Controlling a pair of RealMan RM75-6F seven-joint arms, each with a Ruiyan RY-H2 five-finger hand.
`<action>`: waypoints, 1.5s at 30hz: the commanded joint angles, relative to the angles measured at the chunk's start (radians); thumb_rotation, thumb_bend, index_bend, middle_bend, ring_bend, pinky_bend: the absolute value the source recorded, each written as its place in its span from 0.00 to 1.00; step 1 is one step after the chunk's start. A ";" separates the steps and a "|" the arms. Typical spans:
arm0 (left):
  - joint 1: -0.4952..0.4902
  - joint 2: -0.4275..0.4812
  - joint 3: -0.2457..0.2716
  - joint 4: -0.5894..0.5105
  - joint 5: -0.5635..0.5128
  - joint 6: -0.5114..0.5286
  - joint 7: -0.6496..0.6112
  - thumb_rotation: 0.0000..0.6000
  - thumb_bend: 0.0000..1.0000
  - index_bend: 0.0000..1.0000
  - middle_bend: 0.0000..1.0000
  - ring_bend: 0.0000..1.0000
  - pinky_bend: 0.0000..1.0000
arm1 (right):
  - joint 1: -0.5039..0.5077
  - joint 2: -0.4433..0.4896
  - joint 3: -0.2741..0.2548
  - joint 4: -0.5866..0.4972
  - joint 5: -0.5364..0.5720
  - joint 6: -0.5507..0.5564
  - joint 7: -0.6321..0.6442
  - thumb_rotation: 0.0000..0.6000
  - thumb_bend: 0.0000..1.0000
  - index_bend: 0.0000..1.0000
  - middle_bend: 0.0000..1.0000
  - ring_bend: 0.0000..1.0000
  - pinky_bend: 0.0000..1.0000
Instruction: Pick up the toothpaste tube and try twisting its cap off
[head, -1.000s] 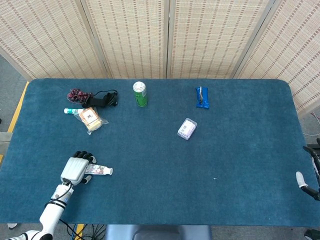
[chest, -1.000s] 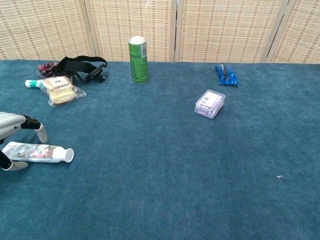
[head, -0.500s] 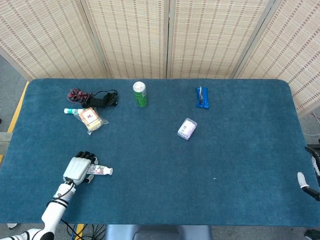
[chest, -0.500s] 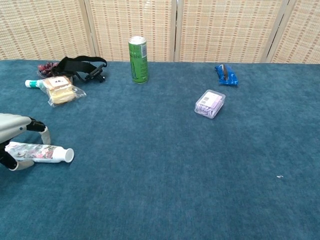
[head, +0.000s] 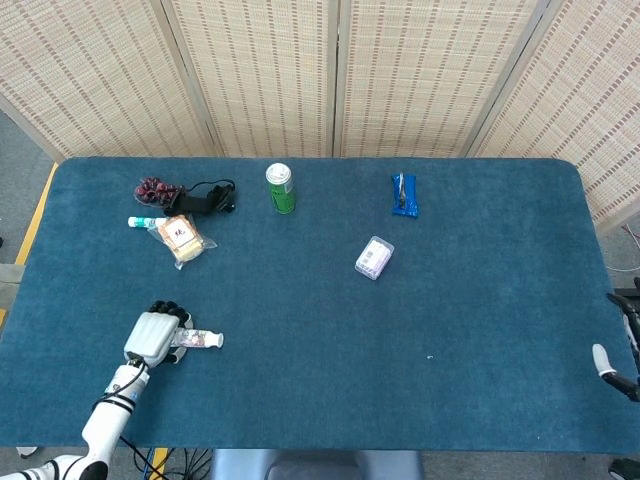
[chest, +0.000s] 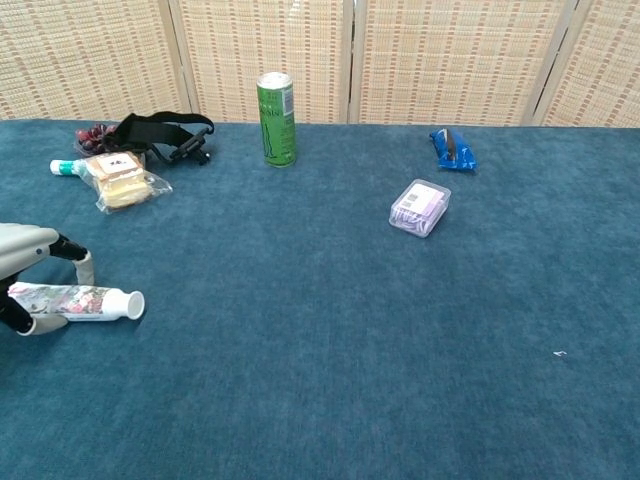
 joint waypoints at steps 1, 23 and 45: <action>0.002 -0.001 -0.002 0.019 0.024 0.016 -0.035 1.00 0.28 0.48 0.46 0.30 0.14 | 0.001 0.000 0.000 -0.001 -0.004 0.000 -0.002 1.00 0.29 0.20 0.00 0.00 0.00; -0.103 0.244 -0.054 -0.268 0.143 -0.071 -0.206 1.00 0.38 0.54 0.63 0.48 0.29 | 0.180 0.048 -0.006 -0.150 -0.261 -0.181 -0.196 1.00 0.29 0.20 0.01 0.00 0.00; -0.257 0.324 -0.150 -0.485 0.017 -0.193 -0.253 1.00 0.38 0.55 0.64 0.49 0.30 | 0.438 -0.108 0.054 -0.306 -0.226 -0.499 -0.430 1.00 0.31 0.22 0.02 0.00 0.00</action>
